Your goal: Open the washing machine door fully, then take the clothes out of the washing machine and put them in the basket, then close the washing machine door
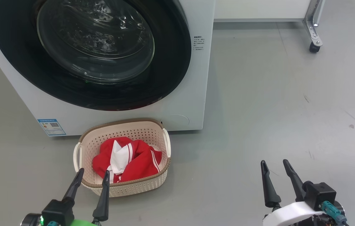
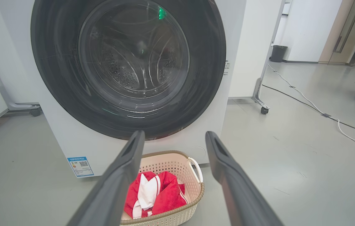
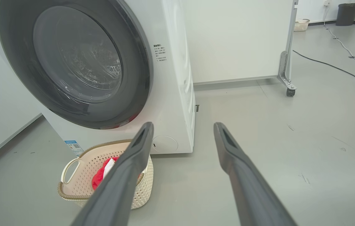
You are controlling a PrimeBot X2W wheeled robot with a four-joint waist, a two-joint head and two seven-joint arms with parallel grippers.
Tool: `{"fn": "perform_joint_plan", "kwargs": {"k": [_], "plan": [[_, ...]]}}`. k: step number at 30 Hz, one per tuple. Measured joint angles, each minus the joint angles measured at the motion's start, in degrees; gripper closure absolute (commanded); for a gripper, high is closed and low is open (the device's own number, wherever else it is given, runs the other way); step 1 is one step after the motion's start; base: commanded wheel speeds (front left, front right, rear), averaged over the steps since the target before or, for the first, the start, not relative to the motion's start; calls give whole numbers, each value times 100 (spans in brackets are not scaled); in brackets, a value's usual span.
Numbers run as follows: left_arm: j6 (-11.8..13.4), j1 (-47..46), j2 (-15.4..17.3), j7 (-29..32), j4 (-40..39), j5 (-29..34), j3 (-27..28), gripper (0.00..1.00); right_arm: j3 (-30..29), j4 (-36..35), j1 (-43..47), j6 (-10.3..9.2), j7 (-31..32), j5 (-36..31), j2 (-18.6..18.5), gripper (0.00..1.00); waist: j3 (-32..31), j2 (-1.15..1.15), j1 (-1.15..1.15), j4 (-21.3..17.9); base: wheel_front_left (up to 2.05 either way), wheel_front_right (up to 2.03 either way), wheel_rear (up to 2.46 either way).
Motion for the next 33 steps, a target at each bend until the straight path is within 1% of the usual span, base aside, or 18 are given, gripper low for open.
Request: {"fn": "perform_joint_plan", "kwargs": {"k": [11, 13, 15, 17, 21, 22, 30, 33], "plan": [[2, 30, 1, 46, -53, 0, -18, 0, 14, -70, 74, -8, 0, 11, 1, 0, -11, 0, 0, -8, 0, 0, 0], [2, 32, 1, 48, -65, 0, -32, 0, 14, -89, 75, -54, 0, 11, 1, 0, -14, 0, 0, -7, 0, 0, 0], [2, 35, 1, 55, -82, 0, -42, 0, 14, -101, 76, -55, 0, 11, 2, 0, -14, 0, 0, -4, 0, 0, 0], [51, 37, 1, 56, -91, -1, -37, 0, 18, -110, 83, -55, 0, 11, 2, 0, -11, 0, 0, -1, 0, 0, 0], [53, 46, 0, 56, -101, -8, -36, 0, 14, -119, 112, -55, 0, 12, 3, 0, -2, 0, 0, 4, 0, 0, 0], [54, 52, 0, 76, -115, -8, -38, 100, 10, -121, 120, -56, 0, 11, 3, 100, 4, 0, 0, 6, 0, 0, 0], [48, 146, -104, 98, 408, -5, -142, 100, 31, 358, 320, -53, 9, 11, 57, 100, 8, 0, 0, 7, 0, 0, 0], [43, 192, -116, 97, 447, -46, -148, 100, 34, 385, 390, -46, 10, 79, 65, 100, 8, 0, 0, 6, 0, 0, 0]]}}
